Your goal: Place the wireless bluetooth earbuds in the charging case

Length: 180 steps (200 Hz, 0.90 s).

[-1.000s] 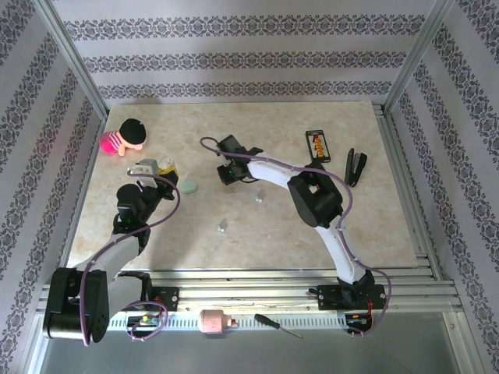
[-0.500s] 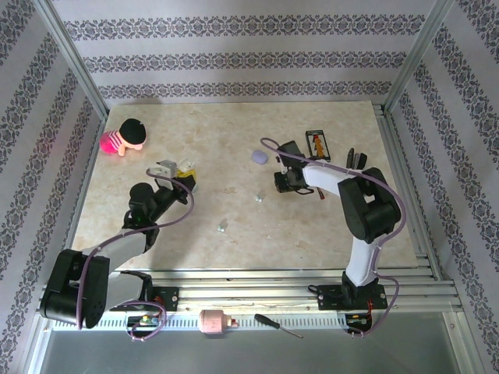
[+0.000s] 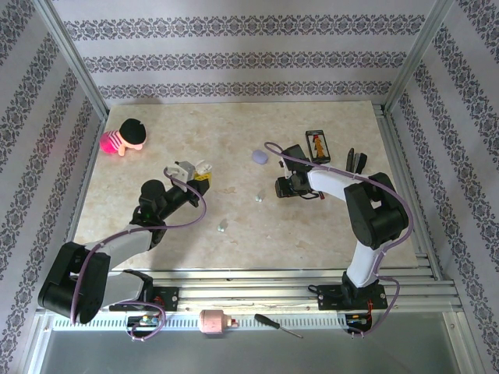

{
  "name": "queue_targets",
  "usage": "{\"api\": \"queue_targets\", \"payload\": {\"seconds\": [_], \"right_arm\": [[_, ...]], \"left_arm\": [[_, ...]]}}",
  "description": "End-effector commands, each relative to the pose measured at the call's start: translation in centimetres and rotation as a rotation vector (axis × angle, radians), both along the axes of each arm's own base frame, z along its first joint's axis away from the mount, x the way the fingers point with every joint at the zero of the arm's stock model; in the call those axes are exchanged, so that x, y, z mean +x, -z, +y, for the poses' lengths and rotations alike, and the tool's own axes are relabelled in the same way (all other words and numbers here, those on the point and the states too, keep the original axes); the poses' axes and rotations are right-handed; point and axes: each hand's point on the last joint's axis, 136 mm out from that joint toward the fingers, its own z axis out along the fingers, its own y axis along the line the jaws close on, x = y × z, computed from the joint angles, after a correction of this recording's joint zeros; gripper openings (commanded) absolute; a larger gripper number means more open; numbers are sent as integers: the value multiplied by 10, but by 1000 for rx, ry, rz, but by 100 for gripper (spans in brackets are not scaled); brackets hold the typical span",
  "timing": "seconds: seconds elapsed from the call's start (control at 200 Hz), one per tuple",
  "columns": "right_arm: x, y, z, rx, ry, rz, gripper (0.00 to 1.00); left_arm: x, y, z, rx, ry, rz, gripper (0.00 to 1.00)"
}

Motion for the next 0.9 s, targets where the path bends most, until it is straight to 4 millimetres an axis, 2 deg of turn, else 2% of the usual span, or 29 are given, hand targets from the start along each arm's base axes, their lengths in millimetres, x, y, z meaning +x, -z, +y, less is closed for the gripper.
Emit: {"api": "queue_targets", "payload": {"seconds": [0.0, 0.255, 0.405, 0.54, 0.68, 0.769, 0.894], "right_arm": [[0, -4, -6, 12, -6, 24, 51], [-18, 3, -4, 55, 8, 99, 56], [-33, -10, 2, 113, 3, 112, 56], [-28, -24, -6, 100, 12, 50, 61], [-21, -20, -12, 75, 14, 59, 66], [-17, -16, -11, 48, -2, 73, 63], [-20, -14, -19, -95, -47, 116, 57]], "left_arm": [[-2, -17, -12, 8, 52, -70, 4], [-13, -19, -24, 29, 152, -108, 2], [-17, -18, -29, 48, 192, -105, 1], [-19, -17, -31, 44, 208, -105, 1], [-21, -20, -33, 28, 219, -112, 1], [-23, -22, -33, 23, 225, -115, 1], [-26, -20, -34, 28, 238, -105, 1]]}}
